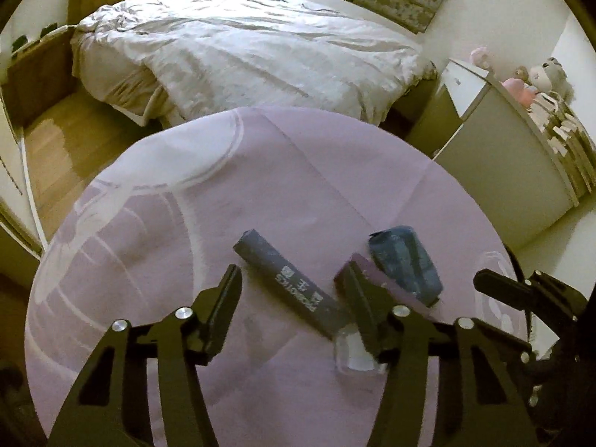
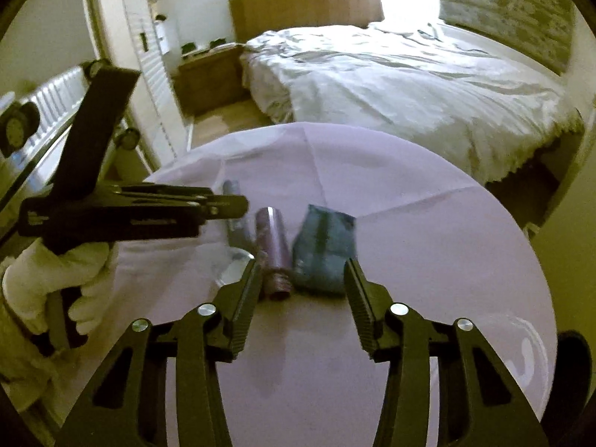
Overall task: Collect trash
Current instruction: 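Grasp the dark PROBIOTICS stick with the left tool while the right tool grasps the maroon tube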
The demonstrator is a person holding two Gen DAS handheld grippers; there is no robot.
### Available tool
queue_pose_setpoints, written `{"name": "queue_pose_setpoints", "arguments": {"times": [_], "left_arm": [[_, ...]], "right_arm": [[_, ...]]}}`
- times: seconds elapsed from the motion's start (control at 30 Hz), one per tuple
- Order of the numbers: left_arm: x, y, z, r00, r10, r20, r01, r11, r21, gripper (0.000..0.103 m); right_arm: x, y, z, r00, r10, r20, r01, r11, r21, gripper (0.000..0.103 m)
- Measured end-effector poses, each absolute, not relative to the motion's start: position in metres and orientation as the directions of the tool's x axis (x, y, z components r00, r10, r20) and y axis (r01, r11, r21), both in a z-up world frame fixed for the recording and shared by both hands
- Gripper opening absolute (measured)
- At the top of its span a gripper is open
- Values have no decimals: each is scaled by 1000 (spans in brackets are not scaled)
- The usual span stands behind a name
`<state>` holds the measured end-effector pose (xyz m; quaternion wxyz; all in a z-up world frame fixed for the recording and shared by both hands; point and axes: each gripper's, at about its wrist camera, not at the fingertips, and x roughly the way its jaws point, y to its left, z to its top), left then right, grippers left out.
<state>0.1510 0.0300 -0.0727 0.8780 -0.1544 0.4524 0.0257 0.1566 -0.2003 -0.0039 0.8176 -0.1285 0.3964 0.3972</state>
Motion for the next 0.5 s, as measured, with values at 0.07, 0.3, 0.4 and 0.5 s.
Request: {"name": "queue_pose_setpoints", "arguments": {"times": [0.07,0.3,0.4,0.5], "left_arm": [[155,33,-79,574,-93,-814,-195,949,-247,51],[156,30,-83,594,-53,-803,-183,963,-198,43],[155,28,-84,608,-25,-793,-157,976,-151,38],[155,28,-86,618,-9,-786,-139,983,-120,35]], "right_arm": [[156,-188,-6,365,546,-754,-764,638,92,46],[162,-155,-22,361,517,-776,-798,602,30,38],[164,-146,-31,364,492,-791,-802,598,3,35],[169,-142,-40,353,472,-807,-798,603,4,34]]}}
